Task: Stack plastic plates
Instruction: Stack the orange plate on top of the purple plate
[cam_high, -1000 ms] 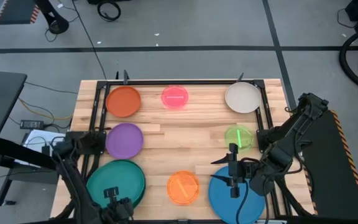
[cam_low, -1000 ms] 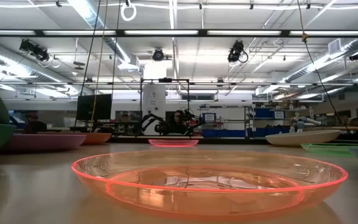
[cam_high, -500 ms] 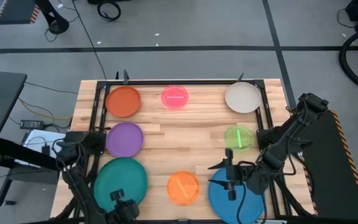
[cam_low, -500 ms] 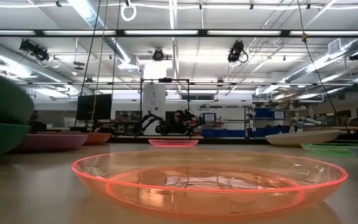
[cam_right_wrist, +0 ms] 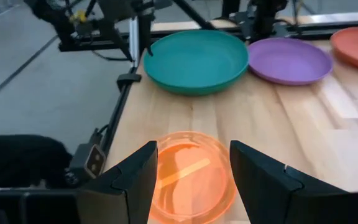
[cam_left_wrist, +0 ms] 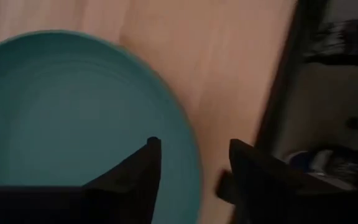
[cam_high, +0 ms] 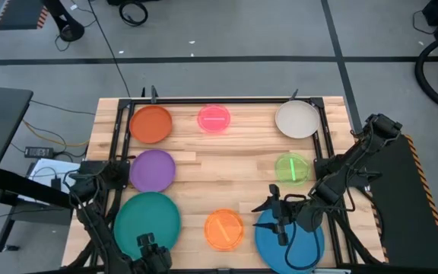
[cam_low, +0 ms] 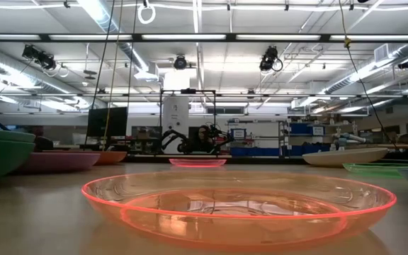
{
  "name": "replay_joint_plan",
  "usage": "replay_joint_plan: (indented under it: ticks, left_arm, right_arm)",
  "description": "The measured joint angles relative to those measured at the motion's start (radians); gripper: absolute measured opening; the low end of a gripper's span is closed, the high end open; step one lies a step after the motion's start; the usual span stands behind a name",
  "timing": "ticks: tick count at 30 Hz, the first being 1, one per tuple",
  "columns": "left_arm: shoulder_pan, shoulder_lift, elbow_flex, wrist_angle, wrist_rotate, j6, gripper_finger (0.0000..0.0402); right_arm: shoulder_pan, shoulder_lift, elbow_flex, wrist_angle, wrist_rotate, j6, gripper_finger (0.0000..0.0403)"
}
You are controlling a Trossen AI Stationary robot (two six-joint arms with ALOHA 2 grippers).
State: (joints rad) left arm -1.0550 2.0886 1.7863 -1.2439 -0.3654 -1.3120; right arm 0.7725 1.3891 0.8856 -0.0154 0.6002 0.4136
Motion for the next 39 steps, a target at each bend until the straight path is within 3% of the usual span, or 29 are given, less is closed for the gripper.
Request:
replay_joint_plan:
  ticks: [5,9,11,14,18,26,30,34,39]
  left_arm:
    - [0.001,-0.001,0.001,-0.022,0.044,-0.079,0.0202]
    - [0.004,-0.016,-0.001,-0.054,-0.066,-0.171,0.0202]
    - [0.012,-0.035,0.000,-0.023,-0.069,-0.176,0.0202]
    - [0.021,-0.032,0.001,0.035,0.006,-0.178,0.0202]
    - [0.042,0.011,-0.001,-0.017,0.071,-0.217,0.0202]
    - [0.122,-0.008,-0.001,-0.037,-0.027,-0.130,0.0202]
    - [0.255,-0.085,0.000,-0.162,-0.068,0.014,0.0202]
    - [0.464,-0.174,0.000,-0.321,-0.093,0.182,0.0202]
    - [0.732,-0.255,0.000,-0.267,-0.094,0.480,0.0201]
  right_arm:
    - [-0.011,0.000,0.000,0.000,-0.005,-0.049,0.0210]
    - [-0.021,0.000,0.000,-0.001,0.005,-0.049,0.0210]
    - [-0.023,0.000,0.000,-0.001,0.005,-0.050,0.0210]
    - [-0.018,0.000,0.000,-0.004,-0.024,-0.074,0.0210]
    - [0.000,0.000,0.000,-0.009,-0.034,-0.084,0.0210]
    - [0.020,0.000,0.000,-0.010,-0.043,-0.083,0.0210]
    - [0.026,0.000,0.000,-0.009,-0.044,-0.084,0.0210]
    - [0.027,0.000,0.000,-0.011,-0.044,-0.073,0.0210]
    - [0.053,-0.001,0.000,-0.058,-0.067,0.029,0.0210]
